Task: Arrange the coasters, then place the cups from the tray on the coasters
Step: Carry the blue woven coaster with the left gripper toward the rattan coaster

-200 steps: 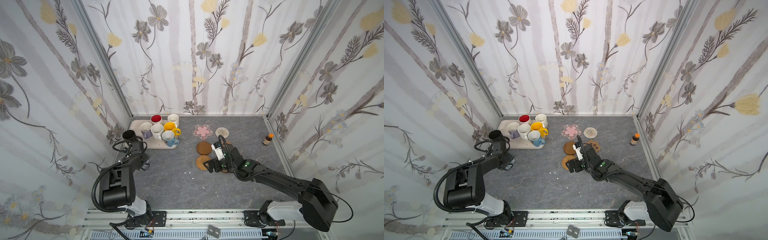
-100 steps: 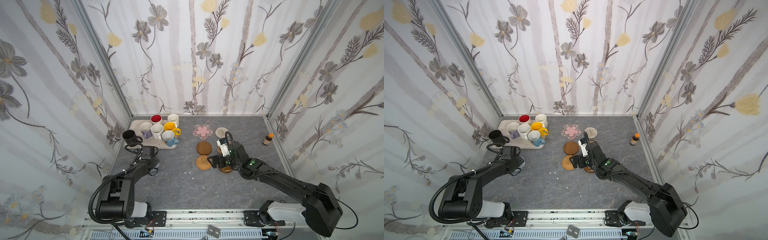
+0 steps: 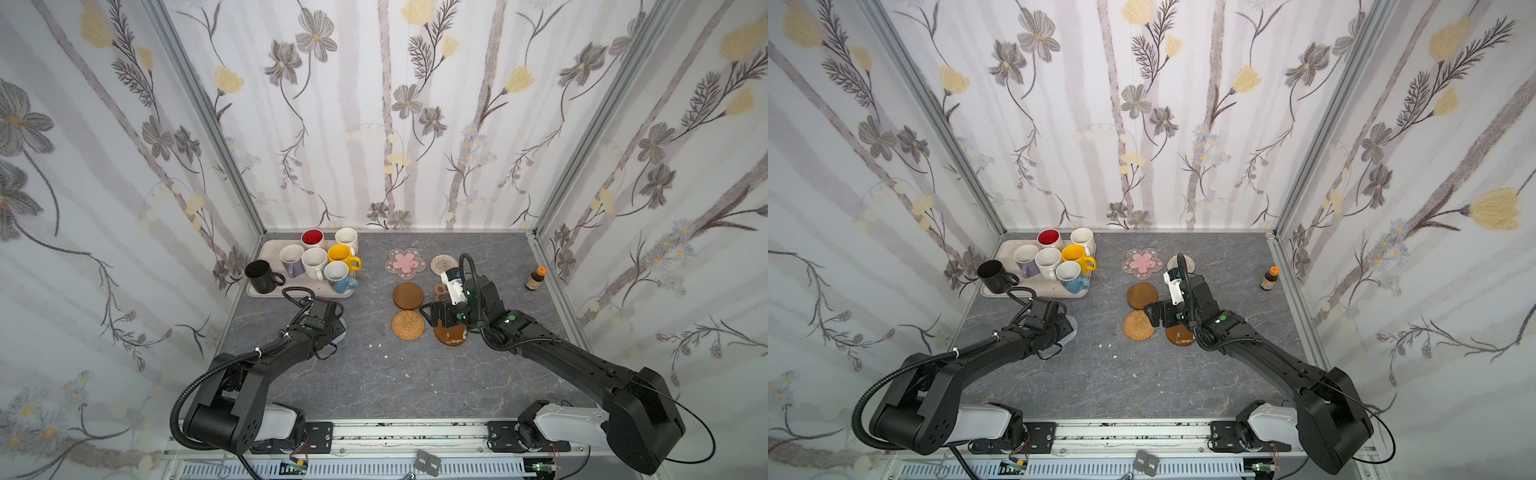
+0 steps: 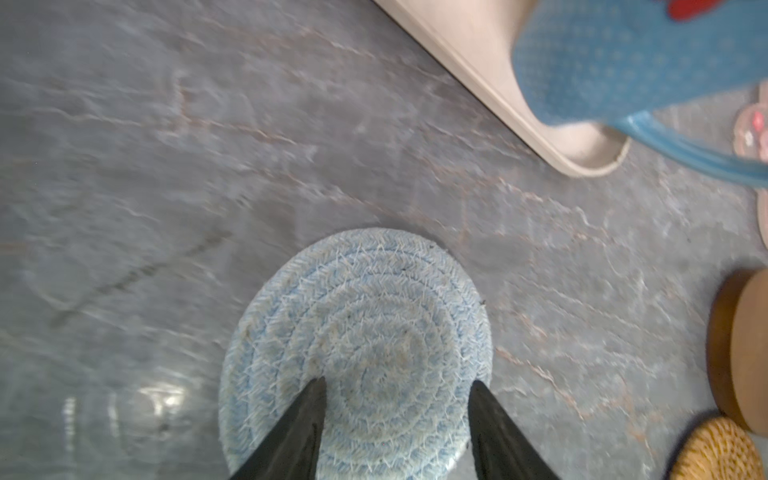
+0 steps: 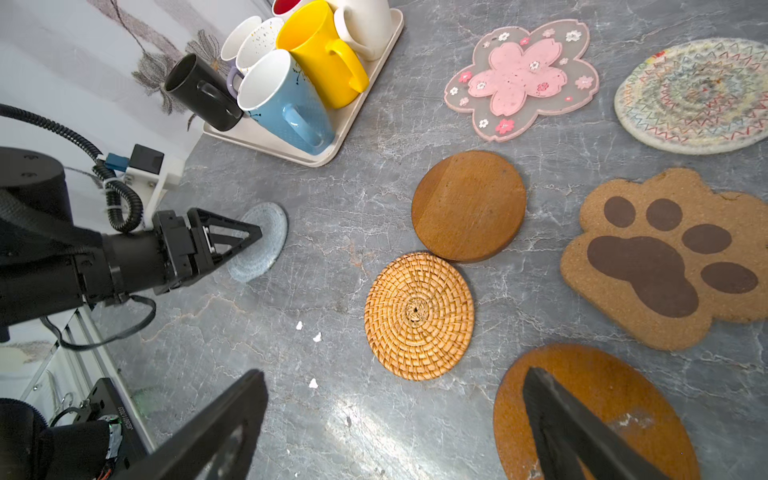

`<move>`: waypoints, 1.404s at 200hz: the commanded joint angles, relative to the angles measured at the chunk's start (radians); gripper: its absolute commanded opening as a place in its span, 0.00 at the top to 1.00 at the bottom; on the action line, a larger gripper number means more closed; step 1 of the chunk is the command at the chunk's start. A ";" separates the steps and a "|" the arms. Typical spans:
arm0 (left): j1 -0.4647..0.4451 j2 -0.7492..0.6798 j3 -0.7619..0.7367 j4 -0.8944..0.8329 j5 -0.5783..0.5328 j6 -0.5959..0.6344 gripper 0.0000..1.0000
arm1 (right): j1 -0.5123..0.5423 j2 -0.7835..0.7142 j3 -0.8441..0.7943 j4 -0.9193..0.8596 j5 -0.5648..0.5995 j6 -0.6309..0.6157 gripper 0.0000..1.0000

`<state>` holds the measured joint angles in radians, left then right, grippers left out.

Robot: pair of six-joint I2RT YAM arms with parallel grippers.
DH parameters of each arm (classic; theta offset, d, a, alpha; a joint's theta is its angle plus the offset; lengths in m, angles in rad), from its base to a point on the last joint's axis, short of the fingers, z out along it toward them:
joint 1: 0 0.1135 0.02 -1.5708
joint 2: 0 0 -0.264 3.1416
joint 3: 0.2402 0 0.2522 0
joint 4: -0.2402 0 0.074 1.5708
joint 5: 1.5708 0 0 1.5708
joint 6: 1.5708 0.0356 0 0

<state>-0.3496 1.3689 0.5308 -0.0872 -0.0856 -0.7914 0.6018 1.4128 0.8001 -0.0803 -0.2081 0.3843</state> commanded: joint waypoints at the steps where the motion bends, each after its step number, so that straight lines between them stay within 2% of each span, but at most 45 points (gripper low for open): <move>1: -0.066 0.020 -0.010 -0.141 0.082 -0.048 0.42 | -0.010 0.011 0.018 0.028 -0.023 0.001 0.03; 99: -0.474 0.078 0.008 -0.146 0.060 -0.126 0.43 | -0.107 -0.012 0.017 0.002 -0.045 -0.006 0.03; 159: -0.680 0.235 0.136 -0.149 0.072 -0.134 0.43 | -0.146 -0.021 0.028 -0.013 -0.055 -0.013 0.03; 239: -0.817 0.275 0.159 -0.149 0.090 -0.200 0.42 | -0.161 -0.051 0.017 -0.030 -0.052 -0.021 0.03; 281: -0.834 0.287 0.200 -0.150 0.082 -0.191 0.41 | -0.161 -0.044 0.013 -0.027 -0.060 -0.020 0.04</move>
<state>-1.1786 1.6302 0.7330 -0.0132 -0.1326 -0.9440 0.4400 1.3655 0.8165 -0.1257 -0.2562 0.3737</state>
